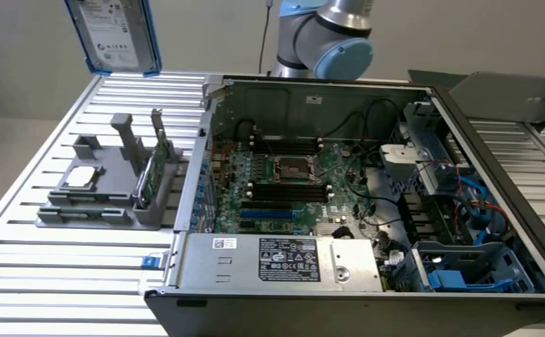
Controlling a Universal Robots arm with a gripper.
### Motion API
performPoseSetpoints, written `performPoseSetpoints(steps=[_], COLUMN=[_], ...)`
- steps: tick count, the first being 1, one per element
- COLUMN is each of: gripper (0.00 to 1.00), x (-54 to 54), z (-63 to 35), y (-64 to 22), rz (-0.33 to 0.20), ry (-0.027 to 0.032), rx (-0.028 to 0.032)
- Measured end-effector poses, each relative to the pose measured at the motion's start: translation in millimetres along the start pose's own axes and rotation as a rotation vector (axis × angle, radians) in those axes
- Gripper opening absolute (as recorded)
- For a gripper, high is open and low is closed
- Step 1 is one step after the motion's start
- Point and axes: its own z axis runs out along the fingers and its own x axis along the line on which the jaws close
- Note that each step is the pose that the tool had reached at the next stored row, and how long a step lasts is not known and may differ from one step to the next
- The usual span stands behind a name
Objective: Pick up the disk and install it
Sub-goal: 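Pick up the disk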
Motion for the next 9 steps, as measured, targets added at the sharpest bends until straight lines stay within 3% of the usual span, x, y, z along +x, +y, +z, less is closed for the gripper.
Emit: performPoseSetpoints(steps=[9], gripper=[0.33], x=[6.2], z=[-11.4], y=[-40.1], rz=[0.0], ry=[-0.0009], rx=[-0.001])
